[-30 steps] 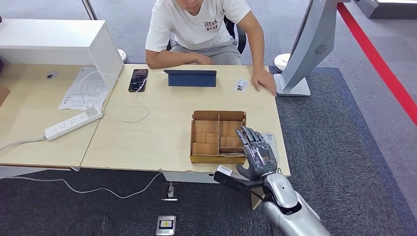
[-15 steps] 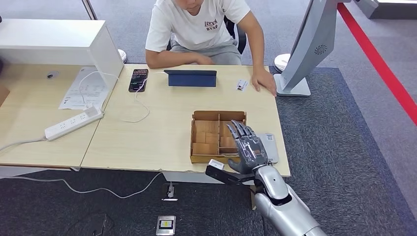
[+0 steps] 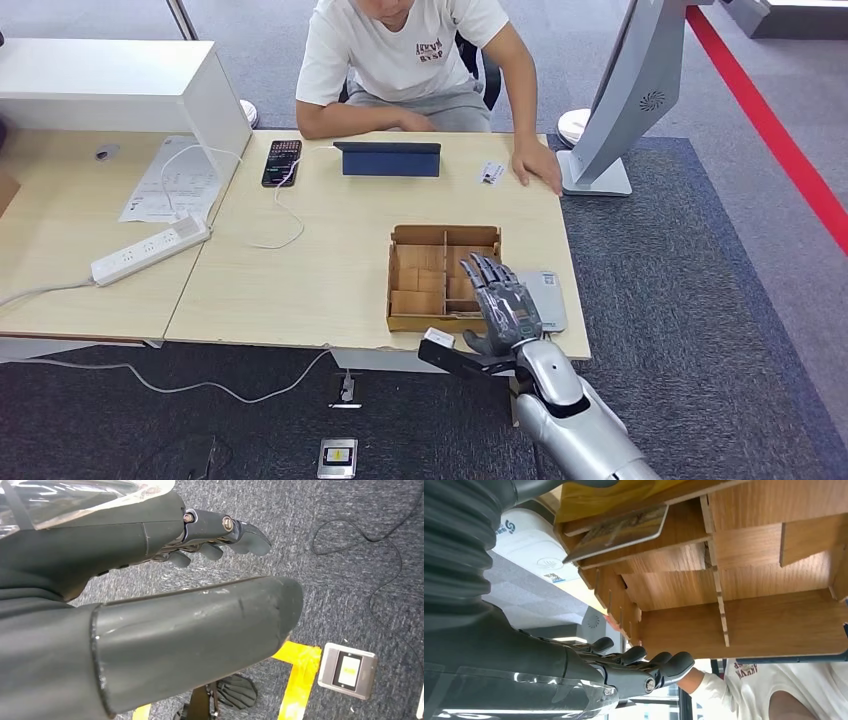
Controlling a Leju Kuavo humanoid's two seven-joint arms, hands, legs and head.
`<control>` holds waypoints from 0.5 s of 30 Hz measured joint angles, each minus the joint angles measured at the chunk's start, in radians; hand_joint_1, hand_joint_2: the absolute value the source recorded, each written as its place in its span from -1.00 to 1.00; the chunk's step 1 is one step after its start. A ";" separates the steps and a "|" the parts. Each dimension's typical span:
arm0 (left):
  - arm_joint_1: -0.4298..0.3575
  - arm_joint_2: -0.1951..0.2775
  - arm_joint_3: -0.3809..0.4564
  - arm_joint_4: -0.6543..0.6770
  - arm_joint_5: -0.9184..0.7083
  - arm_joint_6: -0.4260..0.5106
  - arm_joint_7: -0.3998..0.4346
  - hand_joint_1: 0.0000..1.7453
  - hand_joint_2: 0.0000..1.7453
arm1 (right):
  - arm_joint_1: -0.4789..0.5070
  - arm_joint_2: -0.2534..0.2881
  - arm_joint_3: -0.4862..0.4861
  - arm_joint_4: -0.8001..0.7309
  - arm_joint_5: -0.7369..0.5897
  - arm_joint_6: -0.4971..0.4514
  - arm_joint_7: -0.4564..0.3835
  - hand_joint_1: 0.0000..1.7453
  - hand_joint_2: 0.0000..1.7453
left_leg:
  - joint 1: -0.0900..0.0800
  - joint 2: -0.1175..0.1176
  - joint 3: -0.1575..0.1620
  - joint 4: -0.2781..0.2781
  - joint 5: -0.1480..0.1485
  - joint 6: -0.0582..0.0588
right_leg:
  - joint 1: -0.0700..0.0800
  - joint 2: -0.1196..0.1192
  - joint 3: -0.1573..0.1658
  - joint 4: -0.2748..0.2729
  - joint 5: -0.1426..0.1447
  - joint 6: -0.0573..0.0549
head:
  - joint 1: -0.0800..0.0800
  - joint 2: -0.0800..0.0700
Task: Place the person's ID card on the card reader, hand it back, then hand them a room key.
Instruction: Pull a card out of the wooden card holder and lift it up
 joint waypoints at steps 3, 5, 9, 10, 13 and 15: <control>0.002 0.000 0.000 0.000 0.005 0.000 0.000 -1.00 -1.00 | 0.008 -0.005 0.000 0.001 -0.003 0.000 0.004 -1.00 1.00 | 0.000 0.000 0.000 0.000 0.000 0.000 | 0.000 0.000 0.000 0.000 0.000 0.000 | 0.000 0.000; 0.003 0.000 0.000 0.000 0.005 0.000 0.000 -1.00 -1.00 | 0.013 -0.009 0.000 0.001 -0.005 0.000 0.007 -1.00 1.00 | 0.000 0.000 0.000 0.000 0.000 0.000 | 0.000 0.000 0.000 0.000 0.000 0.000 | 0.000 0.000; 0.004 0.000 0.000 0.000 0.005 0.000 0.000 -1.00 -1.00 | 0.016 -0.015 0.000 0.001 -0.006 0.000 0.010 -1.00 1.00 | 0.000 0.000 0.000 0.000 0.000 0.000 | 0.000 0.000 0.000 0.000 0.000 0.000 | 0.000 0.000; 0.004 0.000 0.000 0.000 0.005 0.000 0.000 -1.00 -1.00 | 0.017 -0.016 0.000 0.001 -0.006 0.001 0.012 -1.00 1.00 | 0.000 0.000 0.000 0.000 0.000 0.000 | 0.000 0.000 0.000 0.000 0.000 0.000 | 0.000 0.000; 0.004 0.000 0.000 0.000 0.004 0.000 0.000 -1.00 -1.00 | 0.019 -0.018 0.000 0.001 -0.012 0.001 0.014 -1.00 1.00 | 0.000 0.000 0.000 0.000 0.000 0.000 | 0.000 0.000 0.000 0.000 0.000 0.000 | 0.000 0.000; 0.004 0.000 0.000 0.000 0.003 0.000 0.000 -1.00 -1.00 | 0.019 -0.020 0.000 0.001 -0.015 0.001 0.015 -1.00 1.00 | 0.000 0.000 0.000 0.000 0.000 0.000 | 0.000 0.000 0.000 0.000 0.000 0.000 | 0.000 0.000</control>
